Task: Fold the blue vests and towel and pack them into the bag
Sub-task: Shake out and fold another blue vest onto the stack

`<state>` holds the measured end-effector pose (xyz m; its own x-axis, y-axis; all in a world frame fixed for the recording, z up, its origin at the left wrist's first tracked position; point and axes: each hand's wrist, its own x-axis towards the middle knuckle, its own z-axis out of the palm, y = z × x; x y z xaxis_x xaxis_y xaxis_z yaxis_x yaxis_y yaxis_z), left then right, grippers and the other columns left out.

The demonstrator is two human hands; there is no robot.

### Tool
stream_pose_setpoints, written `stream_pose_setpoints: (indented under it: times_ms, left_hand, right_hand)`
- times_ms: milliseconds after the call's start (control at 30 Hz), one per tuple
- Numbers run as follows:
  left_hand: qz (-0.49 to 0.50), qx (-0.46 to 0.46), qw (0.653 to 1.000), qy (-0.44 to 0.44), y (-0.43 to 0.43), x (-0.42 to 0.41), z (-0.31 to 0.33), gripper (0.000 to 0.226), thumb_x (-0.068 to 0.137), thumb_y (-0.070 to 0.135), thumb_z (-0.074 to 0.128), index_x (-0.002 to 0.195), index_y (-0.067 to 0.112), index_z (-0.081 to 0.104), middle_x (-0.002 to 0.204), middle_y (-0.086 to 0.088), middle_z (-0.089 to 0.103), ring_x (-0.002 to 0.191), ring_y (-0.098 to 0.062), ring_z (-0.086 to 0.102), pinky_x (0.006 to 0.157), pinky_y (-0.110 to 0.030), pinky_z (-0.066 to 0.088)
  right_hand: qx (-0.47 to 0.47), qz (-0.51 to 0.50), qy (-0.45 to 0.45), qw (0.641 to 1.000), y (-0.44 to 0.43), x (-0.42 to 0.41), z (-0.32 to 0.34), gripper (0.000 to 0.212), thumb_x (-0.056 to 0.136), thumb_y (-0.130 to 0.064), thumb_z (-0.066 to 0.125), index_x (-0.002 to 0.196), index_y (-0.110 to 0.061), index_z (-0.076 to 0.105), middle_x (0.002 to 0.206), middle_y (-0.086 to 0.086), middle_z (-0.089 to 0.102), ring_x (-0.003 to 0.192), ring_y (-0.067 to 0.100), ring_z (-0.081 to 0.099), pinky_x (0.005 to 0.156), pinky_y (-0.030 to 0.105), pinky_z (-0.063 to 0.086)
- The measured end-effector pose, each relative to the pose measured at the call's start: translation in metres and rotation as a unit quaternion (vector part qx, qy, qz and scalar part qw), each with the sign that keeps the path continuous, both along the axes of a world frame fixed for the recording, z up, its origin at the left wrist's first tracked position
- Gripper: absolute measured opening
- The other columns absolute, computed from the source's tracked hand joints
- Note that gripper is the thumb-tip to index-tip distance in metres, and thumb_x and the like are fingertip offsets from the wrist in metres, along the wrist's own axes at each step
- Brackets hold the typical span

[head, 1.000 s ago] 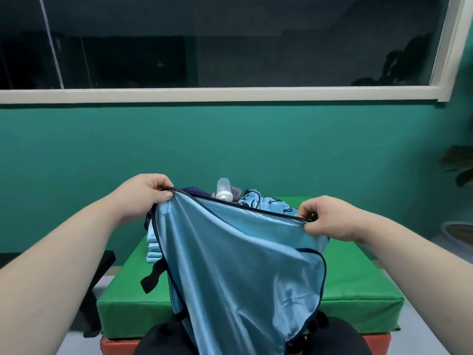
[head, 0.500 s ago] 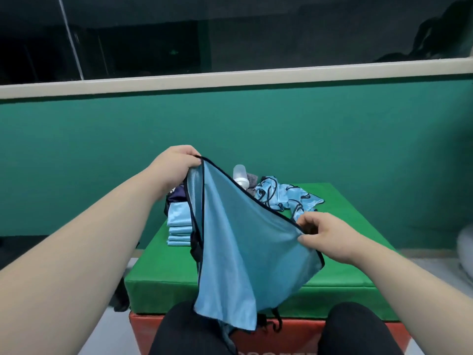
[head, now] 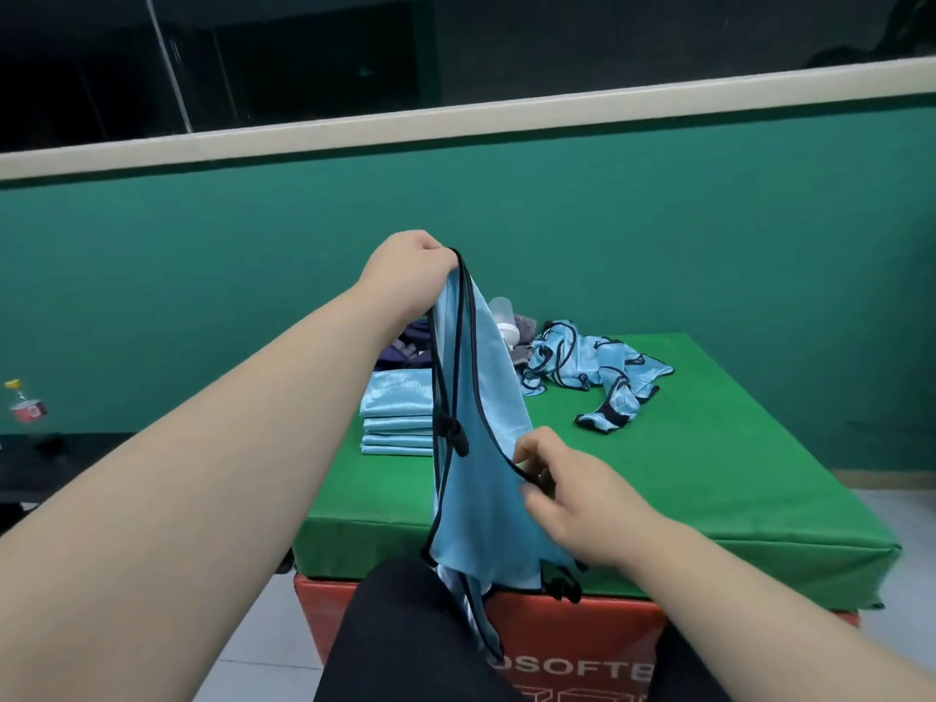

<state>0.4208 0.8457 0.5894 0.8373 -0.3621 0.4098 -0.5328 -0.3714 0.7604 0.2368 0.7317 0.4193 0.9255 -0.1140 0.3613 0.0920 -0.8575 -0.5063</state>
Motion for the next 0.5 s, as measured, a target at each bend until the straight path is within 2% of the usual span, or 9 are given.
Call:
stream_pose_setpoints:
  times_ms: [67,167,267,400,500]
  left_hand:
    - [-0.006,-0.021,1.0,0.013,-0.004,-0.001,0.004,0.018,0.079,0.025,0.052,0.083,0.008,0.058,0.075,-0.005,0.054,0.066,-0.022,0.046,0.066,-0.036,0.05]
    - [-0.019,-0.06,0.998,0.022,-0.008,-0.006,0.009,0.006,0.076,0.019,0.051,0.082,0.019,0.054,0.074,-0.007,0.048,0.064,-0.019,0.044,0.058,-0.038,0.056]
    - [-0.024,-0.082,0.996,0.03,-0.011,-0.009,0.013,0.007,0.077,0.016,0.05,0.083,0.018,0.053,0.075,-0.009,0.05,0.064,-0.021,0.047,0.062,-0.047,0.06]
    - [-0.024,-0.091,0.995,0.027,-0.013,-0.011,0.018,0.009,0.072,0.017,0.05,0.081,0.019,0.051,0.075,-0.007,0.046,0.066,-0.019,0.043,0.055,-0.036,0.054]
    - [-0.027,-0.103,0.994,0.032,-0.013,-0.013,0.022,0.011,0.068,0.018,0.049,0.079,0.02,0.05,0.075,-0.005,0.046,0.066,-0.019,0.043,0.057,-0.037,0.052]
  right_hand:
    - [-0.009,-0.011,-0.001,1.0,0.011,0.002,-0.004,0.022,0.093,-0.025,0.055,0.107,-0.036,0.041,0.08,-0.014,0.053,0.079,0.019,0.053,0.071,0.034,0.043]
    - [0.003,-0.031,-0.005,0.999,0.027,0.006,-0.013,0.023,0.093,-0.028,0.054,0.114,-0.03,0.044,0.094,-0.01,0.061,0.09,0.025,0.059,0.075,0.036,0.047]
    - [0.02,-0.058,-0.017,0.998,0.039,0.01,-0.022,0.025,0.095,-0.033,0.053,0.118,-0.031,0.043,0.091,-0.013,0.06,0.088,0.022,0.06,0.076,0.037,0.049]
    - [0.064,-0.117,-0.031,0.991,0.048,0.016,-0.026,0.035,0.09,-0.049,0.06,0.114,-0.033,0.039,0.085,-0.016,0.055,0.084,0.014,0.057,0.072,0.032,0.045]
    - [0.082,-0.157,-0.016,0.984,0.052,0.019,-0.026,0.05,0.079,-0.066,0.065,0.106,-0.034,0.037,0.086,-0.015,0.053,0.082,0.012,0.055,0.067,0.028,0.041]
